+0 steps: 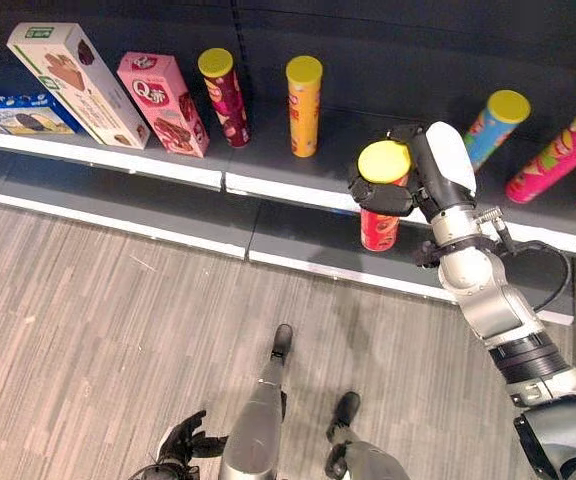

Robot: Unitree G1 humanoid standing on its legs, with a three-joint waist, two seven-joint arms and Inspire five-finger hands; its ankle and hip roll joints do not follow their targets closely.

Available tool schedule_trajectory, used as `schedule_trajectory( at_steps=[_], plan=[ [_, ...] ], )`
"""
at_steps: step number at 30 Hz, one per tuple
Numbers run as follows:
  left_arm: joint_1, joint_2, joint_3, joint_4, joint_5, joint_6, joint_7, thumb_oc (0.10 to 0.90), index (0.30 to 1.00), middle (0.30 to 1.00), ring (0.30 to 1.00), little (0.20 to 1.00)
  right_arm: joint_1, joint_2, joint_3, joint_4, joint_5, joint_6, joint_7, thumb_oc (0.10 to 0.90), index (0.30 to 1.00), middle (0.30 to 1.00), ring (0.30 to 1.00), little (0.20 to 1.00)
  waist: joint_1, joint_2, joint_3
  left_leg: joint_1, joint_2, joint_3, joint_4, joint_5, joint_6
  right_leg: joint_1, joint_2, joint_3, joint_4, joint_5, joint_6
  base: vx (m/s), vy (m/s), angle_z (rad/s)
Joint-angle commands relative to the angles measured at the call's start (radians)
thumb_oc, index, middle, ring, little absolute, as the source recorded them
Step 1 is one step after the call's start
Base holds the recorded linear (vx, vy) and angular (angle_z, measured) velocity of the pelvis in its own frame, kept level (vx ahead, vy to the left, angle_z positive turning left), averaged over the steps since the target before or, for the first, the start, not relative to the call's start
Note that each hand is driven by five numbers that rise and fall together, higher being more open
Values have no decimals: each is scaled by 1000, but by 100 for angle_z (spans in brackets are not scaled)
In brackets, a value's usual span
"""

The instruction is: Put the goods on the table back onto the shelves and tidy them up.

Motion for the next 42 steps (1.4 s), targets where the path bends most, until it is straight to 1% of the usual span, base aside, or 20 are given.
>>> schedule_trajectory(
  at_steps=[1,4,7,9,16,19,20,22,24,25,26,27,28,29,30,31,32,34,37,42],
  plan=[
    [48,65,-44,-23,56,-37,36,800,900,900,900,900,-93,-17,-51,-124,-10,-77,-83,400,300,300,300,300,26,-85,-178,10,-54,21,-31,36,45,34,-31,10,26,-81,70,175,137,-4],
    [43,75,-54,-28,60,-45,49,800,900,900,900,900,-116,-8,-40,-121,-24,-76,-91,400,300,300,300,300,34,-101,-179,18,-66,40,-31,15,66,16,-59,26,38,-81,90,122,122,-15],
    [42,75,-54,-27,60,-46,49,800,900,900,900,900,-118,-8,-39,-119,-24,-76,-92,400,300,300,300,300,37,-103,-180,17,-66,44,-31,14,67,13,-61,30,39,-82,91,46,67,-24],
    [22,69,-84,-19,70,-59,74,800,900,900,900,900,-153,-22,-42,-110,-85,-56,-138,400,300,300,300,300,30,-112,-168,16,-89,68,-35,-13,94,-38,-102,39,61,-55,121,140,210,-35],
    [31,66,-106,-57,94,-68,88,800,900,900,900,900,-83,-4,-89,-178,-141,-61,-168,400,300,300,300,300,26,-122,-158,13,-96,62,-20,-44,116,-57,-123,16,91,-48,140,32,35,-3],
    [32,80,-108,-72,97,-71,93,800,900,900,900,900,-85,4,-77,-167,-145,-66,-167,400,300,300,300,300,25,-120,-135,30,-93,61,2,-70,142,-119,-148,16,245,-45,154,-21,54,-8],
    [31,83,-108,-74,98,-71,94,800,900,900,900,900,-87,5,-75,-162,-145,-65,-166,400,300,300,300,300,22,-115,-126,42,-93,61,5,-76,149,-150,-161,17,313,-26,162,-24,73,-14],
    [33,93,-111,-81,95,-74,94,800,900,900,900,900,-105,4,-64,-154,-144,-67,-164,400,300,300,300,300,9,-101,-98,76,-103,60,6,-86,170,-226,-192,23,470,75,177,-19,113,-11],
    [36,101,-117,-87,95,-75,97,800,900,900,900,900,-126,8,-53,-139,-137,-70,-172,400,300,300,300,300,4,-78,-78,96,-95,53,8,-92,178,-265,-191,34,572,70,171,0,65,-7],
    [38,105,-117,-92,93,-78,97,800,900,900,900,900,-140,5,-47,-129,-140,-67,-174,400,300,300,300,300,9,-75,-77,102,-93,54,10,-99,177,-275,-215,27,556,75,168,49,-90,3],
    [38,105,-117,-103,79,-83,98,800,900,900,900,900,-155,6,-43,-115,-135,-65,-180,400,300,300,300,300,16,-73,-78,104,-84,46,14,-107,162,-274,-265,18,455,83,164,48,-190,10],
    [27,105,-119,-101,71,-85,99,800,900,900,900,900,-166,0,-43,-116,-127,-67,-181,400,300,300,300,300,19,-73,-75,98,-76,39,17,-111,148,-281,-290,15,343,94,166,43,-271,8],
    [18,105,-120,-95,71,-82,102,800,900,900,900,900,-167,-1,-48,-123,-117,-67,-185,400,300,300,300,300,18,-82,-70,93,-72,31,25,-114,134,-283,-307,21,257,115,172,17,-180,5],
    [17,106,-120,-93,71,-83,102,800,900,900,900,900,-167,-1,-49,-123,-117,-67,-185,400,300,300,300,300,17,-81,-70,92,-70,29,28,-116,133,-273,-303,16,241,122,172,78,-326,6],
    [7,100,-113,-54,86,-75,108,800,900,900,900,900,-126,-2,-66,-157,-114,-63,-193,400,300,300,300,300,19,-126,-71,67,-68,12,73,-137,115,-215,-298,7,86,165,193,72,-231,16],
    [9,101,-113,-54,86,-75,108,800,900,900,900,900,-125,0,-66,-158,-114,-63,-192,400,300,300,300,300,16,-128,-73,65,-70,10,73,-137,116,-212,-300,3,78,169,195,75,-377,21],
    [20,91,-111,-58,88,-75,100,800,900,900,900,900,-99,-5,-70,-173,-111,-66,-184,400,300,300,300,300,26,-130,-90,52,-70,-10,49,-124,106,-182,-276,-11,47,157,203,23,-168,62],
    [26,85,-108,-50,90,-74,97,800,900,900,900,900,-80,-6,-80,-182,-107,-68,-178,400,300,300,300,300,21,-127,-103,45,-71,-23,35,-109,102,-176,-272,-27,38,162,201,14,-131,98],
    [32,71,-111,-35,93,-67,95,800,900,900,900,900,-56,-8,-82,-198,-115,-69,-175,400,300,300,300,300,25,-113,-112,26,-67,-49,23,-96,91,-166,-256,-39,26,144,190,1,-61,60],
    [34,66,-113,-24,98,-70,98,800,900,900,900,900,-71,-3,-73,-189,-123,-71,-193,400,300,300,300,300,25,-104,-113,21,-62,-54,8,-85,85,-166,-247,-45,22,132,185,9,-17,-8]
  ],
)
